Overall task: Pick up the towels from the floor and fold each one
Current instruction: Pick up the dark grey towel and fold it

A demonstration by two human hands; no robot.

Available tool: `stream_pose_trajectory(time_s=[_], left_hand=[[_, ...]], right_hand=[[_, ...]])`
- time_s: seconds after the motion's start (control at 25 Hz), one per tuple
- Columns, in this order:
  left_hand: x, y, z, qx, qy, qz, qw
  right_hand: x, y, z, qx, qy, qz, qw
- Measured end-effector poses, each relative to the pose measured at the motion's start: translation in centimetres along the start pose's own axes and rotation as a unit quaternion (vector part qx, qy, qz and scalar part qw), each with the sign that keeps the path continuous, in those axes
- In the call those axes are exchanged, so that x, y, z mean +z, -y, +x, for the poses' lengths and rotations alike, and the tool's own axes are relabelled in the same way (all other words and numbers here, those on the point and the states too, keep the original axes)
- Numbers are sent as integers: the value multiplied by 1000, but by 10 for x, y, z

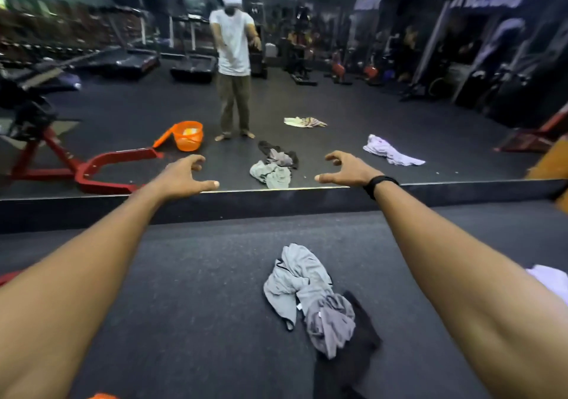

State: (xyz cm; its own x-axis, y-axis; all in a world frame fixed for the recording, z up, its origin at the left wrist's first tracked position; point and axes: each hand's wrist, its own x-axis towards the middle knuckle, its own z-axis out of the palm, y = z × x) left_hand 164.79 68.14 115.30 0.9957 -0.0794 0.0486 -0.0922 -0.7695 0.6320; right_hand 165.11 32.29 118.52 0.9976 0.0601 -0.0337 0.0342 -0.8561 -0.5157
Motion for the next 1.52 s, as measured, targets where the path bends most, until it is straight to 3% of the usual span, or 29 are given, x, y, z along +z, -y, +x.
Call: stream_pose_trajectory(time_s=[0.16,0.44,0.6,0.96,1.24,1.52], left_hand=[[59,-59,14,21,29,-4,999],[115,-85,44,15,59,17,998],[131,-66,96,2,75,21,997],[178,-10,294,-20,149,16,989],[281,66,386,-55,229,38,971],[481,211,409,-131,329,10,935]], right_hand=[[-38,-84,-24,36,-21,-2,999],[-39,-142,6,41,-1,-4,999],[-15,-155,60,48,24,7,999],[43,-186,249,103,46,10,994],[162,-250,346,165,123,13,979],[387,-389,386,209,237,13,949]])
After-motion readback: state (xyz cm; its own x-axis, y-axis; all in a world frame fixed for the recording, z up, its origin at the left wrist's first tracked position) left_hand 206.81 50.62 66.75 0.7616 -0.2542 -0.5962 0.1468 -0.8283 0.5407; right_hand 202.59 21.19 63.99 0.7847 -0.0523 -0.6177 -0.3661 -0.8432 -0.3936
